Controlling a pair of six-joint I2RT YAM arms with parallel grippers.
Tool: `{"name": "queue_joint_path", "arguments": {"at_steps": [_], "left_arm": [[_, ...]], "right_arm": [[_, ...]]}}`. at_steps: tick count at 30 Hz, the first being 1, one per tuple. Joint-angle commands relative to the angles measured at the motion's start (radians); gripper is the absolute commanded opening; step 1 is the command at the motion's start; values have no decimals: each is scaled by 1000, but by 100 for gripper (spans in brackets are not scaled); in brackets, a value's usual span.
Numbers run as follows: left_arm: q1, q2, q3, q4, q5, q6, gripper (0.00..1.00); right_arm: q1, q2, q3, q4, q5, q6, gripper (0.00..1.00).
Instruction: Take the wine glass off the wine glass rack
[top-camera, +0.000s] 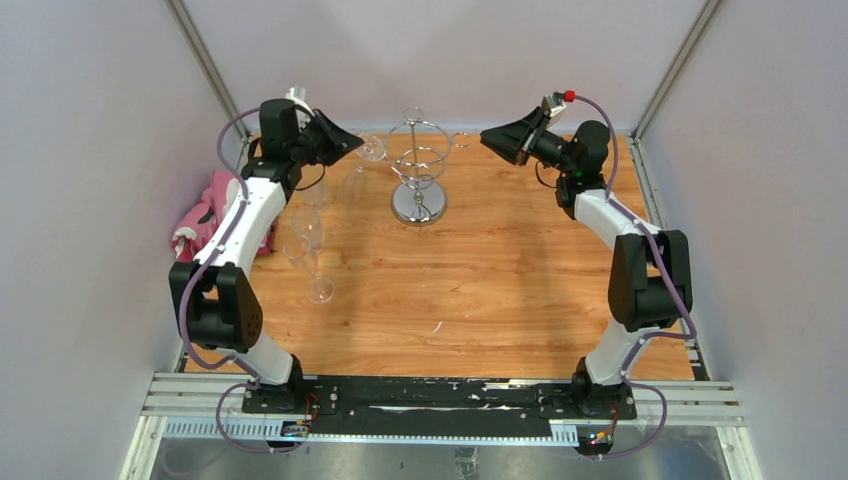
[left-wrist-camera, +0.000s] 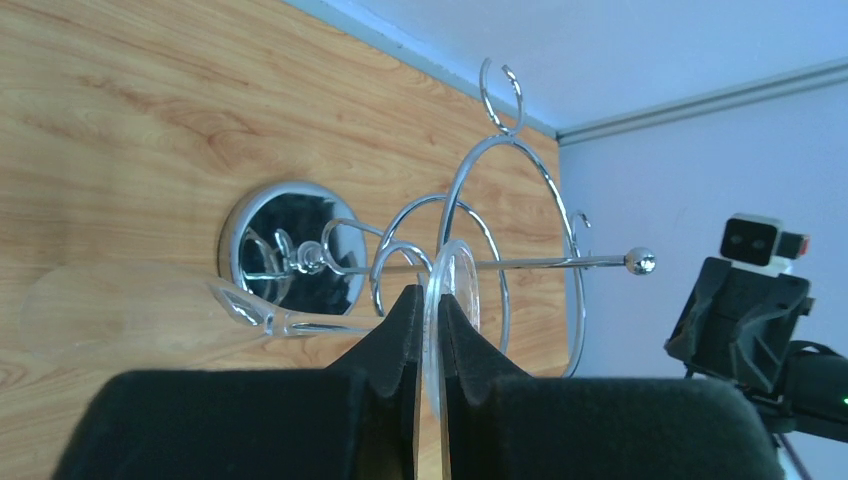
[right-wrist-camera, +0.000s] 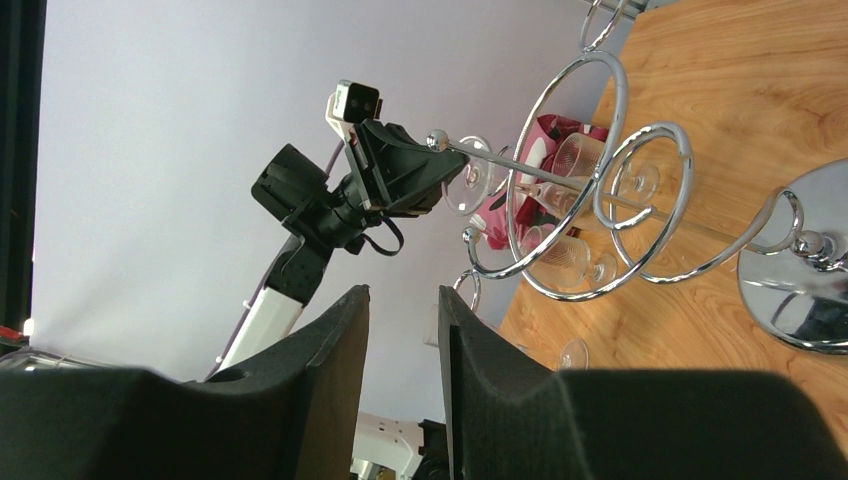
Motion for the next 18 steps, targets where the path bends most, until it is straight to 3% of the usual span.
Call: {"name": "queue_joint_path", "arguments": {"at_steps": [1,13,18], "left_arm": [[32,-62,-42,106,12,-78,0],[66,-78,-47,255,39,-149,0],[66,-204,-18,233,-8,-134,0]], "right_arm": [[2,14,-19,70,-29,26,36],[3,7,-32,85,-36,24,36],[1,8,-28,77,-42,8,38]]}}
